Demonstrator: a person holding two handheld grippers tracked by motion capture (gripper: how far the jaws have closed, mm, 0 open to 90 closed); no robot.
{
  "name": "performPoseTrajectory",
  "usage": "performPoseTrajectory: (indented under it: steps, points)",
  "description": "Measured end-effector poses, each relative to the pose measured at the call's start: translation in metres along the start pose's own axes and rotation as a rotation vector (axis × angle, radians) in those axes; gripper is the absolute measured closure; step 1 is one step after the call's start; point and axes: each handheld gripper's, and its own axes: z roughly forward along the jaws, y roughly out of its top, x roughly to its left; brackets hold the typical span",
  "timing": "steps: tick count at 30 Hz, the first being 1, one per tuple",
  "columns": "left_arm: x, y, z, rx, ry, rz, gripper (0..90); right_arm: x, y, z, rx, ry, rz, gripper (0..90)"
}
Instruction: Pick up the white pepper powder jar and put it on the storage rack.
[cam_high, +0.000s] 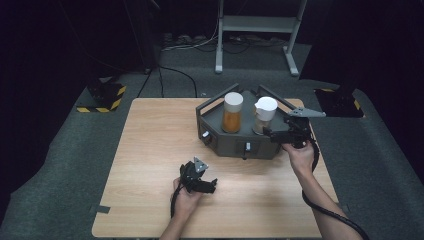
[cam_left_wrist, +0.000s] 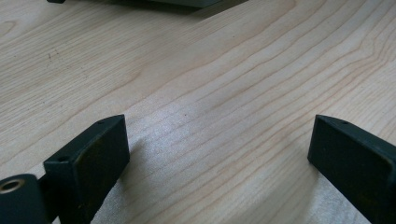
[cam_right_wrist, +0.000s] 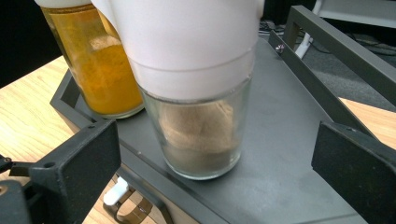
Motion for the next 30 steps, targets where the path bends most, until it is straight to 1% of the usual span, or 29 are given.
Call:
performPoseTrajectory:
  steps: [6, 15, 26, 30]
  points:
    - [0.0, 0.0, 0.0, 0.0, -0.001, 0.0, 5.4, -0.002, -0.005, -0.007, -0.004, -0.004, 0.005, 1.0]
    - [0.0, 0.0, 0.0, 0.0, -0.001, 0.0, 5.4, -0.003, -0.01, -0.015, 0.015, -0.026, 0.016, 2.6]
    - [0.001, 0.0, 0.0, 0.0, -0.002, 0.0, 5.3, -0.003, -0.018, -0.025, 0.017, -0.04, 0.008, 3.0]
    - [0.001, 0.0, 0.0, 0.0, -0.003, 0.001, 5.3, -0.002, -0.021, -0.027, 0.019, -0.043, 0.013, 3.0]
